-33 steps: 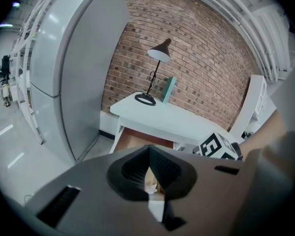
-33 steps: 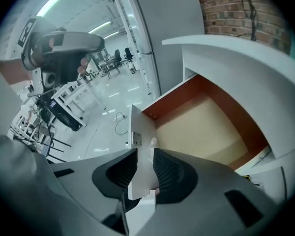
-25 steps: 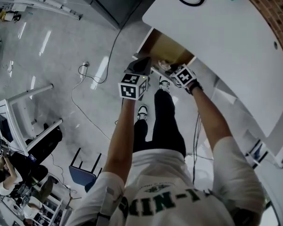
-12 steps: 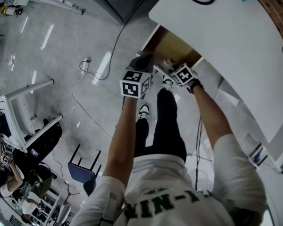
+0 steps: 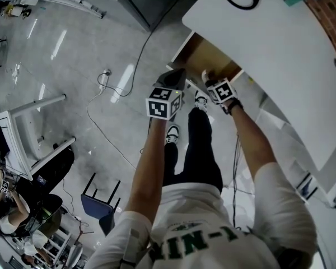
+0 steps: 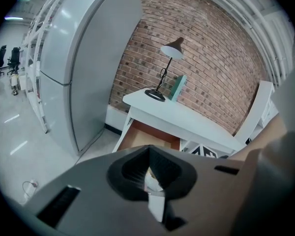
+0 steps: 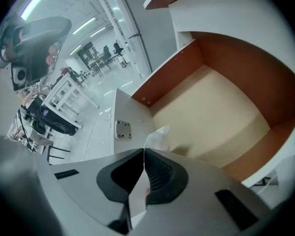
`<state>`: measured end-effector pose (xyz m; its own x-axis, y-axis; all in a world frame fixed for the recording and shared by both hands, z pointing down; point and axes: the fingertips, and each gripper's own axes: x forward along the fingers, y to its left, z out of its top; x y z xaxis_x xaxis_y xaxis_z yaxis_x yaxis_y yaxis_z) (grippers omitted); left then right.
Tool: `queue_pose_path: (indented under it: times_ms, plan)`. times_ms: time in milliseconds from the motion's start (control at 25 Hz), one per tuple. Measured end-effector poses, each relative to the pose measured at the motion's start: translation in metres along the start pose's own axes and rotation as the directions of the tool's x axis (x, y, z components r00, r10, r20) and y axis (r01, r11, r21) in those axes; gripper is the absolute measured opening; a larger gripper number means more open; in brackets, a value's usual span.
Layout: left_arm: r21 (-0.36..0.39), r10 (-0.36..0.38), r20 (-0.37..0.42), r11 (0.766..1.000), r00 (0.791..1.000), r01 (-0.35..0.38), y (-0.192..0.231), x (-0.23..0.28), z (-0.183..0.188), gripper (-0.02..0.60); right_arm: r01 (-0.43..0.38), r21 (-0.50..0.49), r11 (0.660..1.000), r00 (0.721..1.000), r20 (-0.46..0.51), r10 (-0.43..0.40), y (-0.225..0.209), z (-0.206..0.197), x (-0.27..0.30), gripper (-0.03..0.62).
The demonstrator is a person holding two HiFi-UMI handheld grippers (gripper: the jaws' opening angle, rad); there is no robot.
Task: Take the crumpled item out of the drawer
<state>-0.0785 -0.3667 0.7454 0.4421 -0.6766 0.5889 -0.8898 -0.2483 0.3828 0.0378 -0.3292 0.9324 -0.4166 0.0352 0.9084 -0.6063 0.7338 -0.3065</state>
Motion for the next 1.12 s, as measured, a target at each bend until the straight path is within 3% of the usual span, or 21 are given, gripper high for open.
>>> queue_pose_path:
  times_ms: [160,400,680,840,960,1120]
  plan:
    - [-0.006,-0.003,0.007,1.000,1.000,0.003,-0.004,-0.011,0.003,-0.006,0.010,0.033,0.999,0.999,0.041,-0.011,0.007,0.005,-0.020,0.009]
    - [0.018,-0.010,0.022,1.000,1.000,0.010,-0.010,-0.033,0.010,-0.006,0.153,0.050,0.987,0.976,0.148,-0.158,-0.008,0.011,-0.059,0.009]
    - [0.040,-0.024,0.053,0.999,0.998,0.022,-0.035,-0.069,0.032,-0.006,0.166,0.111,0.980,0.946,0.261,-0.190,0.013,0.011,-0.132,0.009]
    - [0.086,-0.046,0.074,0.996,0.996,0.040,-0.053,-0.088,0.049,-0.006,0.145,0.203,0.968,0.901,0.377,-0.214,0.028,0.017,-0.176,0.009]
    - [0.096,-0.052,0.114,0.995,0.992,0.041,-0.068,-0.105,0.067,-0.006,0.179,0.237,0.955,0.861,0.431,-0.269,0.039,0.017,-0.211,0.009]
    - [0.157,-0.065,0.180,0.987,0.981,0.037,-0.086,-0.131,0.098,-0.006,0.206,0.277,0.939,0.771,0.545,-0.330,0.050,0.031,-0.262,0.009]
